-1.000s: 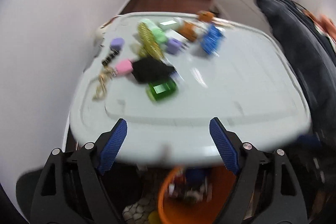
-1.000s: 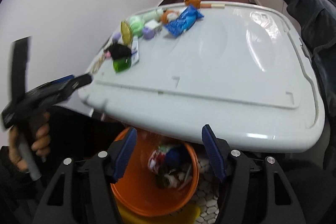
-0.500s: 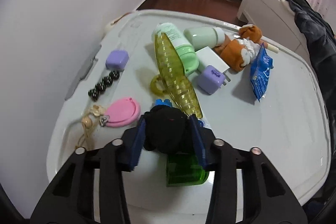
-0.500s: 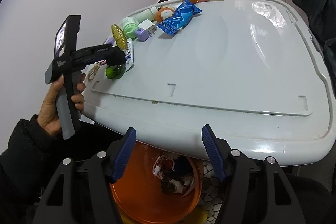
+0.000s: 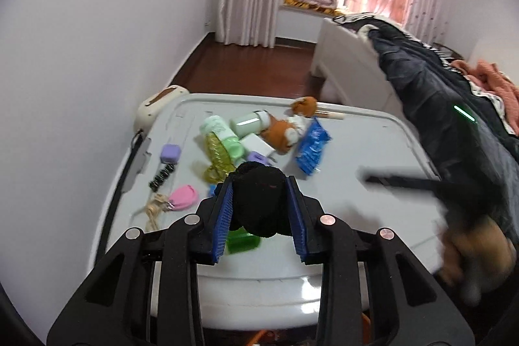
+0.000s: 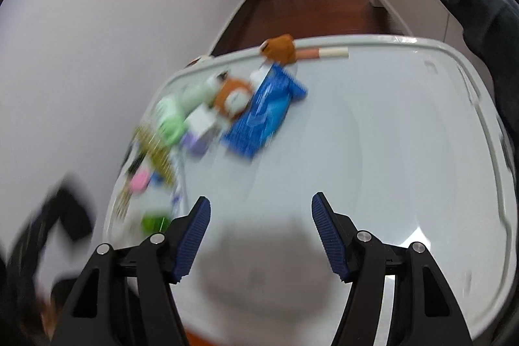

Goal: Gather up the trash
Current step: 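Grasp the blue snack wrapper with the right tool while the left tool grasps the black sock, then carry the wrapper and black sock over the orange bucket and open both tools, then grasp the yellow hair clip with the right tool while the left tool grasps the green cup, then carry the hair clip and green cup over the orange bucket and open both tools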

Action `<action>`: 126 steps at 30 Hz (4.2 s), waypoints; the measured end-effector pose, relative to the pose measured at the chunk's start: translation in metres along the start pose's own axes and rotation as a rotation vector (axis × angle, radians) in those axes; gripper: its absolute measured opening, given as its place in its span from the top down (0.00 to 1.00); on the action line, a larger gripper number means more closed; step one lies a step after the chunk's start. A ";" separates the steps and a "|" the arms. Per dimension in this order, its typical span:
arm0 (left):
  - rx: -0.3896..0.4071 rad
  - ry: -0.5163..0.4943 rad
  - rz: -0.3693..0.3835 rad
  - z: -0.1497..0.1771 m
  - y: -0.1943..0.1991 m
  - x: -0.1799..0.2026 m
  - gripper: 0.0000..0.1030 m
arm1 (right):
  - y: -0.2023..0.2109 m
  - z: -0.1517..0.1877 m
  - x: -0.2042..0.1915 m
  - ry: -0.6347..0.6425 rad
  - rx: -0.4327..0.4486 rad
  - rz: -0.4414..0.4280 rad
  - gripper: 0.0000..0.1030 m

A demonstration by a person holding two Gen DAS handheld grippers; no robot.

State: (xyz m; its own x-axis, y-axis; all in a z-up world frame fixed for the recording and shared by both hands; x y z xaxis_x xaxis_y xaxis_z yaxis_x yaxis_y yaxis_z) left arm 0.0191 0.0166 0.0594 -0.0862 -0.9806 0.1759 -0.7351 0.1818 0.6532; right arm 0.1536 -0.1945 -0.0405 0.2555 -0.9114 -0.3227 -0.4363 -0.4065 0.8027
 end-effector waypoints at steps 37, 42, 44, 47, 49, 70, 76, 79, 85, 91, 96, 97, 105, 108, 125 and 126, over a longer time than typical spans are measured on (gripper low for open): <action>-0.116 -0.127 0.069 0.097 0.062 0.045 0.69 | 0.114 0.165 -0.053 0.233 -0.014 -0.002 0.76; -0.203 -0.147 0.065 0.132 0.059 0.049 0.69 | 0.099 0.207 -0.045 0.247 -0.114 0.009 0.75; -0.222 -0.167 0.062 0.140 0.058 0.053 0.68 | 0.089 0.216 -0.039 0.246 -0.153 0.010 0.70; -0.246 -0.177 0.054 0.145 0.056 0.055 0.55 | 0.078 0.231 -0.038 0.251 -0.190 0.025 0.42; -0.247 -0.172 0.032 0.146 0.055 0.053 0.37 | 0.073 0.234 -0.036 0.253 -0.198 0.034 0.40; -0.234 0.094 -0.098 0.097 0.008 -0.028 0.34 | 0.003 0.077 -0.083 0.332 -0.090 0.009 0.40; -0.220 0.130 -0.131 0.086 -0.003 -0.050 0.34 | -0.068 0.016 -0.139 0.402 -0.098 0.009 0.46; -0.224 0.137 -0.144 0.082 -0.009 -0.057 0.34 | -0.086 0.001 -0.160 0.427 -0.084 -0.001 0.43; -0.242 0.171 -0.149 0.080 -0.020 -0.067 0.34 | -0.138 -0.013 -0.183 0.446 -0.144 0.034 0.46; -0.252 0.153 -0.167 0.083 -0.021 -0.062 0.34 | -0.140 -0.009 -0.172 0.429 -0.145 0.027 0.72; -0.255 0.127 -0.176 0.082 -0.025 -0.056 0.34 | -0.091 -0.008 -0.147 0.401 -0.085 -0.024 0.72; -0.255 0.122 -0.177 0.082 -0.026 -0.054 0.34 | -0.083 -0.010 -0.143 0.393 -0.072 -0.025 0.72; -0.285 0.127 -0.167 0.074 -0.044 -0.045 0.34 | 0.006 -0.005 -0.083 0.300 0.035 -0.017 0.72; -0.294 0.094 -0.204 0.069 -0.061 -0.040 0.34 | 0.024 0.008 -0.058 0.261 0.043 -0.010 0.72; -0.213 0.074 -0.120 0.048 -0.061 -0.030 0.65 | 0.044 0.024 -0.027 0.206 0.065 -0.017 0.71; -0.192 0.058 -0.106 0.044 -0.050 -0.025 0.65 | 0.051 0.027 -0.027 0.209 0.071 -0.020 0.71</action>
State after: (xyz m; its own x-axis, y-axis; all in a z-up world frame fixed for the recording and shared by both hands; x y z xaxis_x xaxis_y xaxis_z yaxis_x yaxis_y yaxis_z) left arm 0.0288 0.0290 -0.0100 0.0280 -0.9901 0.1375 -0.5960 0.0939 0.7974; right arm 0.1013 -0.1921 -0.0045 0.4347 -0.8728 -0.2219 -0.4866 -0.4349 0.7577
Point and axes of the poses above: each gripper's, at about its wrist camera, not at the fingertips, and y roughly against the way its jaws point, x to its right, z to its underside, the point moved 2 cm from there along -y, roughly the way its jaws point, and after that the axes turned 4 degrees about z, right-handed, at the moved point
